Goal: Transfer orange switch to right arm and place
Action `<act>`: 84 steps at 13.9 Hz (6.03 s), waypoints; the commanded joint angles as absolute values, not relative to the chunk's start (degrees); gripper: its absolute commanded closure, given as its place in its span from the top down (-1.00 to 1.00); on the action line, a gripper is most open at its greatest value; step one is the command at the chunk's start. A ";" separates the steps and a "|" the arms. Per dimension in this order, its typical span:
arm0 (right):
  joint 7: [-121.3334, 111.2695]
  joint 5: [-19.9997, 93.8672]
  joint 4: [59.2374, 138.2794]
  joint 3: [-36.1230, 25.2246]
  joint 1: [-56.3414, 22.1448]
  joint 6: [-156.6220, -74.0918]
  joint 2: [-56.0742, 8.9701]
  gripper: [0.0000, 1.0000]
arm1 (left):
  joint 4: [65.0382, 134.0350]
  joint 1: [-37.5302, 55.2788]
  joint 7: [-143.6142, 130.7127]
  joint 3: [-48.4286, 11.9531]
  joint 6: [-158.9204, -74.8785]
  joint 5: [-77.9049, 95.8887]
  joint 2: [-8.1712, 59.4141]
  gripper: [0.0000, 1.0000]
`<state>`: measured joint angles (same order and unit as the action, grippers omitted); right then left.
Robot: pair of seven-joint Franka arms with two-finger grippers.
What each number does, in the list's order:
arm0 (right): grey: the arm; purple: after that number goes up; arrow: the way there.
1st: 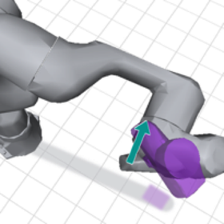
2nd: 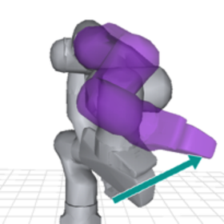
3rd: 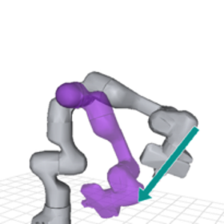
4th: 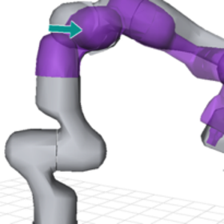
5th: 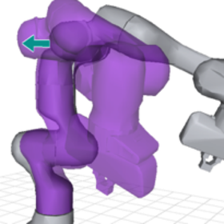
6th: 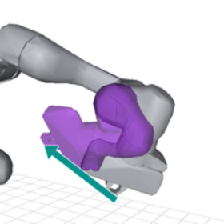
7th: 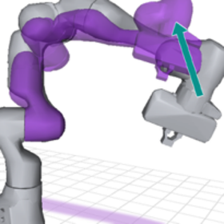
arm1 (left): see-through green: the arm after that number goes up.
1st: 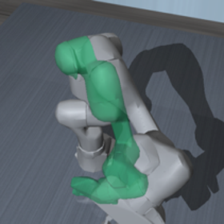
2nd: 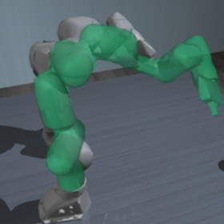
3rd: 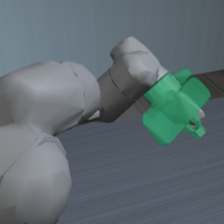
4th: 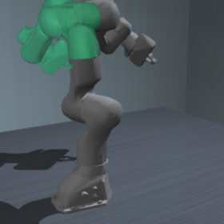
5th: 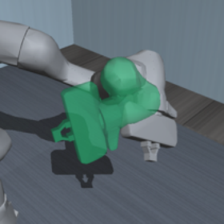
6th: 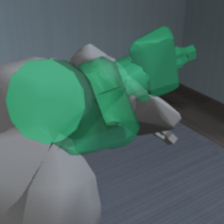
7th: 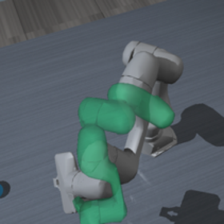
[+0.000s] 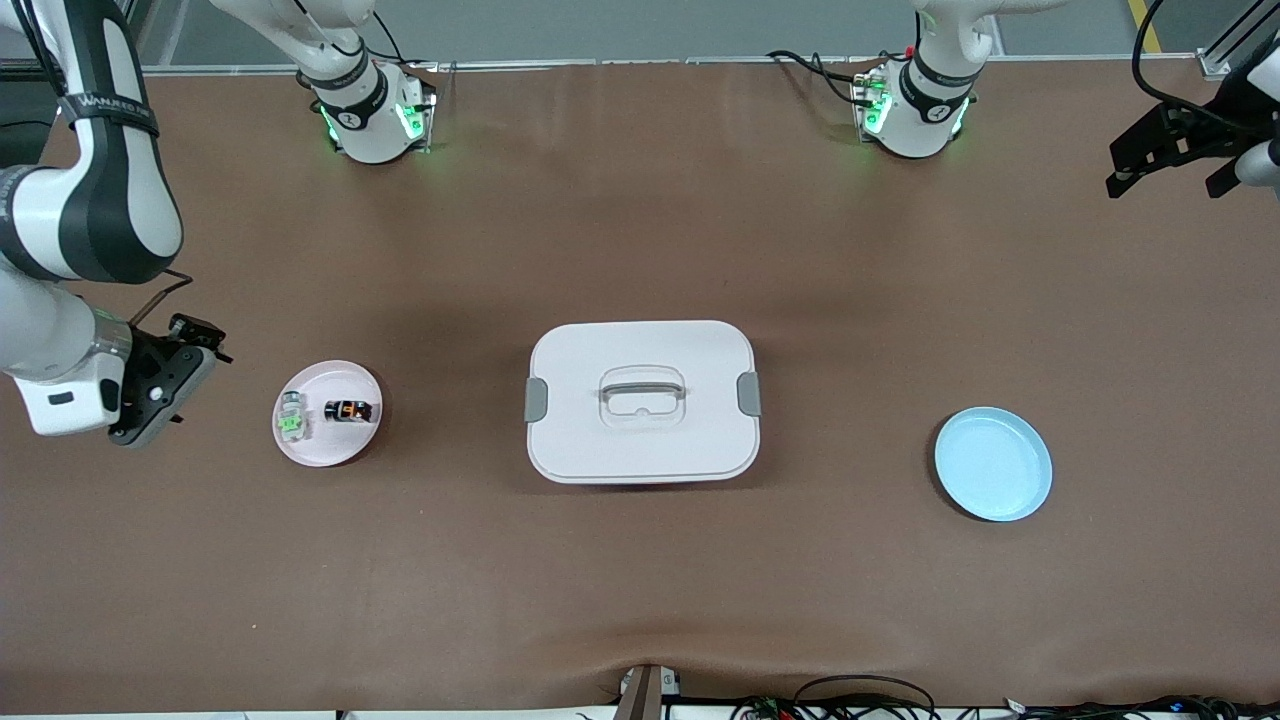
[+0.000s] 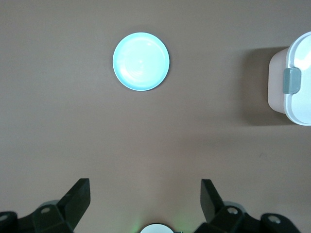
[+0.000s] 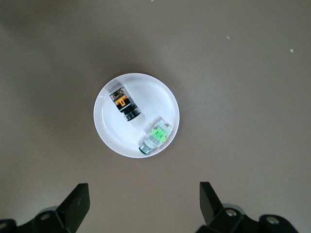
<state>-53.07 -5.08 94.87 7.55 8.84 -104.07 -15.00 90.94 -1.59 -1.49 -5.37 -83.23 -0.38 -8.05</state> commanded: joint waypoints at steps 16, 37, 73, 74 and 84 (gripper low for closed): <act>-10.90 -1.42 71.11 7.56 10.98 -78.84 -15.12 1.00 | 91.41 -2.11 -0.79 -7.29 -82.26 -0.44 -8.26 1.00; -5.63 -0.62 68.64 8.00 12.13 -76.12 -13.27 1.00 | 91.49 -2.02 -1.85 -8.70 -83.32 0.35 -6.50 1.00; -4.31 4.13 77.87 -5.71 0.79 -80.16 -5.27 1.00 | 92.55 -3.08 -0.44 -8.26 -86.13 -0.26 -6.42 1.00; -4.39 4.13 78.05 -5.63 0.79 -80.16 -5.19 1.00 | 92.55 -3.08 -0.44 -8.26 -86.31 -0.26 -6.33 1.00; -4.39 4.13 84.29 -5.45 0.79 -82.88 -0.97 1.00 | 93.52 -2.99 -0.53 -8.61 -88.33 0.35 -6.50 1.00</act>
